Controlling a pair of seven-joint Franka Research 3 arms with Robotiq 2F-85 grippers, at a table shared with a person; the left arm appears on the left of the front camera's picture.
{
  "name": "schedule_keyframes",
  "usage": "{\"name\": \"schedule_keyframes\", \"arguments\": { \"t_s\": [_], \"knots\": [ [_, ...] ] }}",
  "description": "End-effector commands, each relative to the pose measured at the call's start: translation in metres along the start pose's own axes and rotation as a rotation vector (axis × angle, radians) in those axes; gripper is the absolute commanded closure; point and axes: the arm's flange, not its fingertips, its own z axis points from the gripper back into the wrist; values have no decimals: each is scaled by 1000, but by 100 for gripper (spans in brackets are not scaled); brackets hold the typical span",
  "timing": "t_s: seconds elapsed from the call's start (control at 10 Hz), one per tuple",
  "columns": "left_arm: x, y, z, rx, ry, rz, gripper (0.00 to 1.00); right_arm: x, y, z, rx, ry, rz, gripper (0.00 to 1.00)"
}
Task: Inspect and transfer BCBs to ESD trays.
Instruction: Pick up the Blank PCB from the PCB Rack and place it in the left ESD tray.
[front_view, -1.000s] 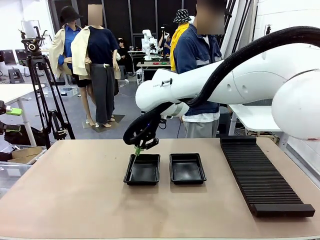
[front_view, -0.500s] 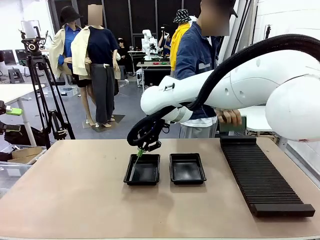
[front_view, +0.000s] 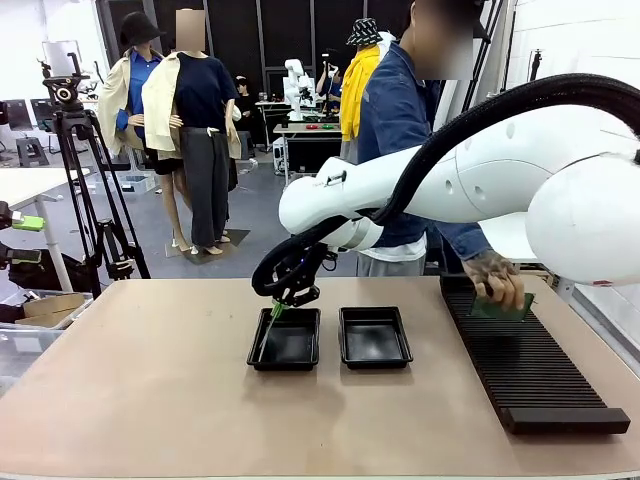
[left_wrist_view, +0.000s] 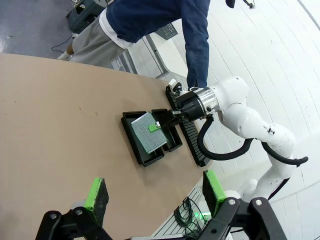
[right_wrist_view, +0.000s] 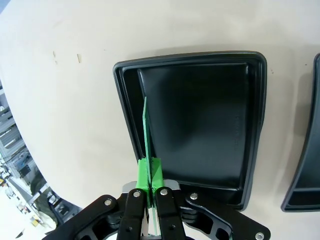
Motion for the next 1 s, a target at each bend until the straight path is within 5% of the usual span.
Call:
{"name": "schedule_keyframes", "arguments": {
  "t_s": [0.0,0.9],
  "knots": [
    [-2,-1,1,-3,1,-1,0,1,-1,0,0,0,2,100],
    [-2,-1,1,-3,1,-1,0,1,-1,0,0,0,2,100]
  ]
}}
